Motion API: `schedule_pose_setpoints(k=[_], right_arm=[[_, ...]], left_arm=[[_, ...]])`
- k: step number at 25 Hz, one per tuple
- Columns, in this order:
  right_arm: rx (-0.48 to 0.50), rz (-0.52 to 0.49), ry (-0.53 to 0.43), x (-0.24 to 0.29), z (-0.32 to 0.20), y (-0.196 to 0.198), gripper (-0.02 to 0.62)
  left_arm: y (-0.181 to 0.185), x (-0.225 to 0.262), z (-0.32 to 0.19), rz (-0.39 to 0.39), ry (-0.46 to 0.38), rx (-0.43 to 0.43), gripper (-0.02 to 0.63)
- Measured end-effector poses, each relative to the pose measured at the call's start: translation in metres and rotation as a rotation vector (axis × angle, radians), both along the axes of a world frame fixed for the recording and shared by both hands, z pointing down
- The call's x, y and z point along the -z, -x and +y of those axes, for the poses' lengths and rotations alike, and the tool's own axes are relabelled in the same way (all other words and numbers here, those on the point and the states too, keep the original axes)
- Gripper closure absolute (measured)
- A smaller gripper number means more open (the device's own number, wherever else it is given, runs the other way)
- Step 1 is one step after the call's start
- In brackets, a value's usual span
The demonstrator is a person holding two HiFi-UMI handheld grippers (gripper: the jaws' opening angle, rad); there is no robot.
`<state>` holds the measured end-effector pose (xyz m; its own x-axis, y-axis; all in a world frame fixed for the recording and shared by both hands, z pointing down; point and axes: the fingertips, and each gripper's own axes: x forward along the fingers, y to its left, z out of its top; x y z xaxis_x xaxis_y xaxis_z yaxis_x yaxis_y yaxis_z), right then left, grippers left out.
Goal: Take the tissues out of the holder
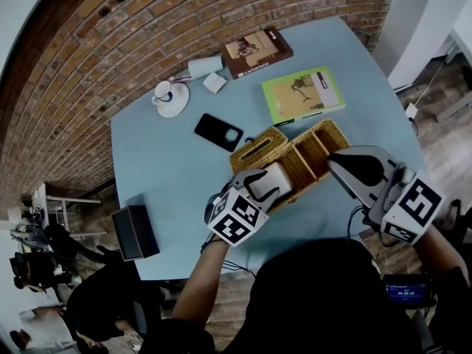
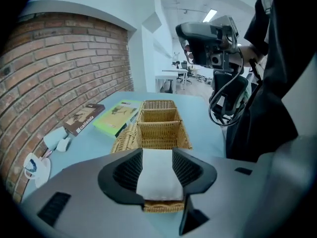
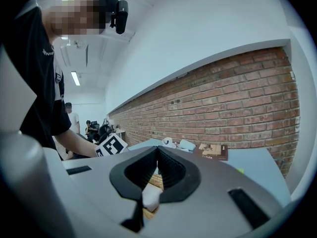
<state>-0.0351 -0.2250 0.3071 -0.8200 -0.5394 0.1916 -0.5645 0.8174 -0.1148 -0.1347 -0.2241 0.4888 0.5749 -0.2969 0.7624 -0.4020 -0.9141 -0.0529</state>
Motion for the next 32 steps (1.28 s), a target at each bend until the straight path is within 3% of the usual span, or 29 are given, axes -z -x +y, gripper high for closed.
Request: schedule_pose_setpoints(k=[5,8,13,18,32], right_arm=[[-0.006,0.007,0.000,-0.003,0.001,-0.002,0.601],[-0.013,0.004,0.003,-0.002,-0.001,-0.005,0.601],[-0.021,0.005,0.008,-0.005,-0.003,-0.006,0.601],[-0.010,0.009,0.009,-0.005,-0.004,-0.003,0.601],[0.002,0.024,0.014,-0.010,-0.004,-0.002,0.601]], left_arm=[[-0.005,-0.021,0.000,-0.084,0.006,-0.049,0.426],[-0.005,-0.027,0.002,-0.110,0.025,-0.065,0.332],[0.000,-0.045,0.006,-0.194,0.050,-0.086,0.267],[0.000,-0.051,0.002,-0.211,0.080,-0.074,0.265],[-0.002,-0.057,-0.001,-0.298,0.069,-0.034,0.288]])
